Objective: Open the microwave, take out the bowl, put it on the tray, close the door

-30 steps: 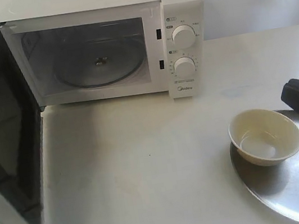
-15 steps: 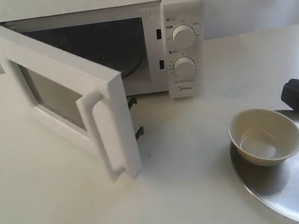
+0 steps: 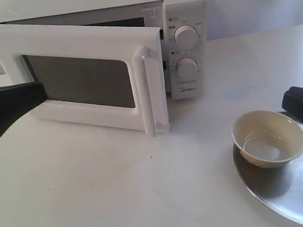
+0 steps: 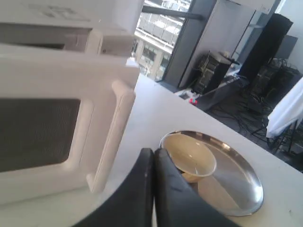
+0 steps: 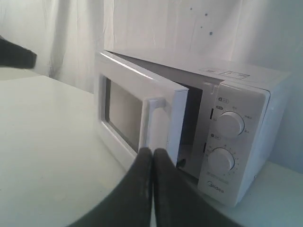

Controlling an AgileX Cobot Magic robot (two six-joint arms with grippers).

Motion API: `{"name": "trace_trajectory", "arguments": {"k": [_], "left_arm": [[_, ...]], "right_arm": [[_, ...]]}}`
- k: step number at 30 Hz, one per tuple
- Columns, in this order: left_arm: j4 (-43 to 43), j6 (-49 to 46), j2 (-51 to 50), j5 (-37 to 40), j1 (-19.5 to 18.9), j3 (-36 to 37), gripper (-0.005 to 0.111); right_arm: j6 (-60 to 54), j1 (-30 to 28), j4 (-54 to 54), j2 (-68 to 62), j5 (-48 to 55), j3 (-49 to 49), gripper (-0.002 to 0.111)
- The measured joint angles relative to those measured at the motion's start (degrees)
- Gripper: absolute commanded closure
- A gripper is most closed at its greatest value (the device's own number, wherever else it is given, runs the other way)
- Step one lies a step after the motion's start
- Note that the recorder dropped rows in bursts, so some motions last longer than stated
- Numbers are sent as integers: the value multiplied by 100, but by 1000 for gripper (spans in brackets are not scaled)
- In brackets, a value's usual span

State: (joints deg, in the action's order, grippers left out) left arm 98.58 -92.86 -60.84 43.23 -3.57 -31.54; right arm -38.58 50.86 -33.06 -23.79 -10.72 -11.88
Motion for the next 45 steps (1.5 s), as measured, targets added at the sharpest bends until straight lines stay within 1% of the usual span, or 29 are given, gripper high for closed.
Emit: {"name": "trace_trajectory", "arguments": {"k": [3, 4, 5, 6, 7, 8, 9, 10, 11, 12, 13, 14, 17, 19, 22, 28, 33, 37, 40, 42, 45], "left_arm": [[0, -287, -840, 399, 47, -300, 107], [0, -356, -1112, 535, 118, -442, 107], [0, -418, -1562, 654, 315, -781, 107], [0, -514, -2013, 607, 618, -1176, 107], [0, -557, -2233, 531, 790, -1345, 107], [0, -685, -2664, 296, 1151, -1806, 107], [0, -742, -2831, 157, 1290, -2007, 107], [0, -828, -3226, -226, 1618, -2523, 107], [0, -854, -3376, -406, 1736, -2784, 107], [0, -911, -3749, -892, 1993, -3301, 107], [0, -935, -3932, -1068, 2093, -3505, 107], [9, -948, -4190, -1347, 2189, -3891, 107], [9, -958, -4729, -1667, 2275, -4543, 107], [9, -852, -5048, -1702, 2298, -4999, 107], [-75, -755, -5308, -1692, 2359, -5448, 107], [-141, -752, -5380, -2249, 2415, -5694, 107], [-207, -787, -5391, -2352, 2451, -5770, 107], [-123, -787, -5391, -2031, 2413, -5770, 107], [-71, -787, -5411, -1511, 2350, -5780, 107], [-255, -743, -5411, -1059, 2311, -5780, 107], [-879, -385, -5291, -521, 2307, -5780, 107]], "right_arm": [[12, 0, 0, 0, 0, 0, 108], [12, 0, 0, 0, 0, 0, 108], [12, 0, 0, 0, -13, 0, 108], [12, 0, 0, 0, -13, 0, 108], [12, 0, 0, 0, -13, 0, 108], [12, 0, 0, 0, -13, 0, 108], [12, 0, 0, 0, -13, 0, 108], [12, 0, 0, 0, -13, 0, 108], [12, 0, 0, 0, -13, 0, 108], [12, 0, 0, 0, -13, 13, 108], [12, 0, 0, 0, -13, 20, 108], [12, 0, 0, 0, -26, 52, 108], [12, 0, 0, 0, -53, 105, 108], [12, 0, 0, 0, -56, 114, 108], [12, 0, 0, 0, -66, 114, 108], [12, 0, 0, 0, -79, 114, 108], [12, 0, 0, 0, -92, 114, 108], [12, 0, 0, 0, -92, 114, 108], [12, 0, 0, 0, -92, 114, 108], [12, 0, 0, 0, -92, 114, 108], [12, 0, 0, 0, -92, 114, 108]]}}
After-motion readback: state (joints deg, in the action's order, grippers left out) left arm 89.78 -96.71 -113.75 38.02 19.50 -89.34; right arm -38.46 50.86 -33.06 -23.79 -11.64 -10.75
